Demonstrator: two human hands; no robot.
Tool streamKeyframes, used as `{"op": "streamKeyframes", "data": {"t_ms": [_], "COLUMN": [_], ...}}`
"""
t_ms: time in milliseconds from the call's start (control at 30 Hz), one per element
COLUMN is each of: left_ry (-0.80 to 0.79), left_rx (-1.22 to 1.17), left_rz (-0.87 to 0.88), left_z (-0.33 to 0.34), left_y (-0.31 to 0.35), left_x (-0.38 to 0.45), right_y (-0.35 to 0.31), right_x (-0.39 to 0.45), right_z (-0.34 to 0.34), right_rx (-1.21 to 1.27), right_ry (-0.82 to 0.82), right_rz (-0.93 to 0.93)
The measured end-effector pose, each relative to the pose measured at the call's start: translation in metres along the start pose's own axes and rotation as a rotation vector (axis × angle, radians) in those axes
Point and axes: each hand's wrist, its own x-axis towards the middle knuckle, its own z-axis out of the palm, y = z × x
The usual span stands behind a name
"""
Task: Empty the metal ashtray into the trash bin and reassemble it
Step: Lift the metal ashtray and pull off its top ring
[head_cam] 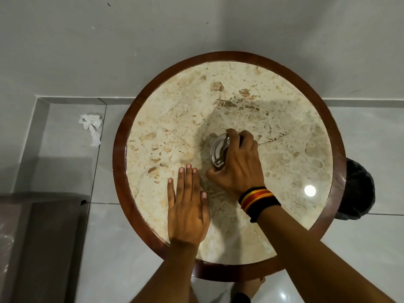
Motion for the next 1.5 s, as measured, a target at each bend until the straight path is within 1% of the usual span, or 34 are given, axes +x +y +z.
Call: {"op": "streamKeyframes", "data": {"t_ms": [167, 333, 467, 600, 667, 900, 1000, 1100, 1167, 1233, 1300, 1333, 1367, 1400, 1433, 1500], "left_ry": [-0.013, -0.024, -0.004, -0.018, -0.022, -0.047, -0.056, -0.008, 0.015, 0.018, 0.030, 0.053, 0.093, 0.144, 0.187, 0.216], "left_rx": [0.015, 0.032, 0.009, 0.037, 0.032, 0.035, 0.019, -0.044, -0.046, -0.003, 0.059, 0.053, -0.008, -0.142, -0.335, -0.752], "left_rz": [0.002, 0.016, 0.034, 0.069, 0.061, 0.046, 0.040, 0.045, 0.049, 0.046, 0.047, 0.044, 0.031, -0.003, -0.071, -0.281], "left_z": [-0.003, 0.000, 0.000, 0.000, 0.000, -0.001, -0.001, -0.001, 0.000, 0.001, 0.003, 0.003, 0.003, 0.002, -0.001, -0.016], "left_y": [0.001, -0.002, -0.003, -0.004, -0.004, -0.003, -0.002, -0.002, -0.002, -0.002, -0.001, -0.001, 0.000, 0.001, 0.004, 0.016], "left_x": [0.000, -0.001, -0.001, -0.001, -0.001, 0.000, 0.001, 0.000, 0.000, 0.000, 0.002, 0.002, 0.002, 0.001, 0.002, 0.010], "right_y": [-0.008, -0.017, -0.021, -0.021, -0.021, -0.020, -0.023, -0.025, -0.025, -0.022, -0.020, -0.019, -0.019, -0.018, -0.017, -0.016], "right_x": [0.000, -0.003, 0.001, 0.005, 0.004, 0.003, 0.004, 0.005, 0.003, 0.000, -0.002, -0.003, -0.003, -0.003, -0.003, -0.005], "right_z": [-0.001, -0.001, -0.005, -0.010, -0.010, -0.007, -0.010, -0.011, -0.010, -0.010, -0.012, -0.014, -0.017, -0.021, -0.026, -0.037], "right_rx": [-0.020, 0.021, 0.048, 0.109, 0.125, 0.071, 0.020, -0.032, -0.086, -0.127, -0.124, -0.109, -0.087, -0.066, -0.049, -0.033], "right_ry": [-0.012, -0.034, -0.096, -0.185, -0.193, -0.200, -0.252, -0.324, -0.360, -0.346, -0.322, -0.321, -0.328, -0.334, -0.334, -0.323], "right_rz": [0.013, -0.020, -0.036, -0.042, -0.032, 0.050, 0.066, 0.036, 0.000, -0.030, -0.051, -0.055, -0.057, -0.061, -0.069, -0.094]}}
